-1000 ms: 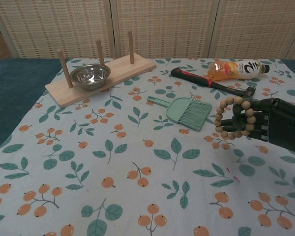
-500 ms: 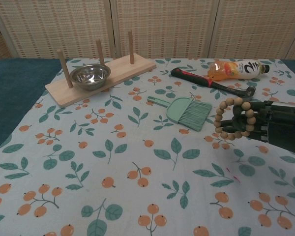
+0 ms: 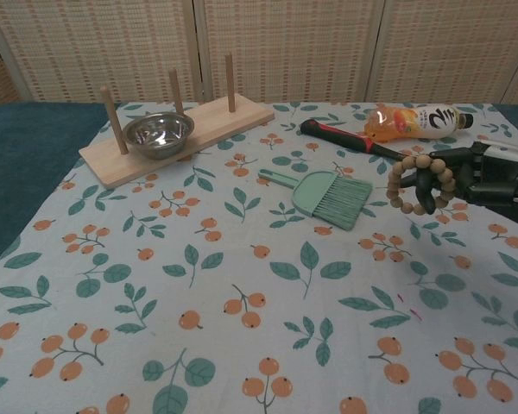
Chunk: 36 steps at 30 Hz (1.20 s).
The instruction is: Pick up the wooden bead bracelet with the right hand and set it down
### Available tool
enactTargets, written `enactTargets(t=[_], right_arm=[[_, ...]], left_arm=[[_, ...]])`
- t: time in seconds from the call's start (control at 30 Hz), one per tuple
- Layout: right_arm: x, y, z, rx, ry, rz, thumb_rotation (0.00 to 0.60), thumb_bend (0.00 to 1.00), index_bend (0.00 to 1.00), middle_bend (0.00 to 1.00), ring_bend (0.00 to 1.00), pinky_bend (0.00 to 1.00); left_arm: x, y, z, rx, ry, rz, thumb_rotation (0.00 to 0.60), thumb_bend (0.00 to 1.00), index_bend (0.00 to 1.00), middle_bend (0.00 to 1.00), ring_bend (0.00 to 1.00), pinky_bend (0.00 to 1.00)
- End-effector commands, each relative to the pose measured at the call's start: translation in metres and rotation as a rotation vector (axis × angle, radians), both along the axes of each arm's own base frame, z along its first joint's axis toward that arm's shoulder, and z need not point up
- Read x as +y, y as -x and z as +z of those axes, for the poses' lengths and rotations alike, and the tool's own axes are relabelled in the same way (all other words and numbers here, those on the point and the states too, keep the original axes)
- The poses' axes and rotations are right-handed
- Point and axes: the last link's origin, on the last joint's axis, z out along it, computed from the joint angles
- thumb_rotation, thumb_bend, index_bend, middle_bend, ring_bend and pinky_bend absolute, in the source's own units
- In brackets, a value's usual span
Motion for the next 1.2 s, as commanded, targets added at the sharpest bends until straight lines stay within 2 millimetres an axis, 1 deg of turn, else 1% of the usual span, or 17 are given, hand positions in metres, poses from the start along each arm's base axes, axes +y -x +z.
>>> enactTargets(t=[0.03,0.2,0.3,0.37,0.47,0.6,0.7,0.77,0.83,1.0,1.2], right_arm=[[-0.029,0.004,0.011,0.503,0.460,0.160,0.600,1.00,0.57,0.60,0.16,0.00],[-0.035,0.006,0.008,0.767,0.566,0.287,0.600,1.00,0.58,0.60,0.16,0.00],[-0.038,0.010,0.000,0.883,0.585,0.331,0.600,1.00,0.60,0.60,0.16,0.00],[-0.039,0.014,-0.008,0.918,0.560,0.335,0.600,1.00,0.60,0.60,0.16,0.00],[-0.043,0.016,-0.014,0.934,0.549,0.329,0.600,1.00,0.60,0.60,0.16,0.00],[-0.051,0.010,-0.015,0.921,0.593,0.325,0.600,1.00,0.60,0.60,0.16,0.00],[-0.053,0.005,-0.016,0.915,0.618,0.347,0.600,1.00,0.60,0.60,0.16,0.00],[-0.050,0.007,-0.019,0.928,0.614,0.368,0.600,1.00,0.59,0.60,0.16,0.00],[-0.043,0.013,-0.023,0.943,0.598,0.387,0.600,1.00,0.58,0.60,0.16,0.00],[-0.021,0.034,-0.030,0.954,0.551,0.404,0.600,1.00,0.57,0.60,0.16,0.00],[0.000,0.050,-0.030,0.946,0.524,0.415,0.600,1.00,0.56,0.60,0.16,0.00]], left_arm=[[0.000,0.000,0.000,0.000,0.000,-0.001,0.600,0.44,0.00,0.00,0.00,0.16],[0.000,0.000,-0.001,0.003,0.002,-0.002,0.600,0.44,0.00,0.00,0.00,0.16],[0.000,-0.001,-0.001,0.004,0.003,-0.003,0.600,0.44,0.00,0.00,0.00,0.16],[-0.001,-0.001,-0.001,0.003,0.003,-0.004,0.600,0.44,0.00,0.00,0.00,0.16],[-0.001,-0.001,-0.001,0.003,0.002,-0.004,0.600,0.44,0.00,0.00,0.00,0.16],[-0.001,-0.001,-0.001,0.003,0.001,-0.004,0.600,0.44,0.00,0.00,0.00,0.16],[-0.001,-0.001,-0.001,0.005,0.002,-0.002,0.600,0.44,0.00,0.00,0.00,0.16],[-0.001,-0.001,-0.001,0.005,0.001,-0.002,0.600,0.44,0.00,0.00,0.00,0.16],[-0.001,-0.001,-0.001,0.005,0.002,-0.002,0.600,0.44,0.00,0.00,0.00,0.16],[-0.001,0.001,-0.002,0.009,0.007,0.004,0.600,0.44,0.00,0.00,0.00,0.16],[-0.001,0.000,-0.003,0.010,0.009,0.002,0.600,0.44,0.00,0.00,0.00,0.16]])
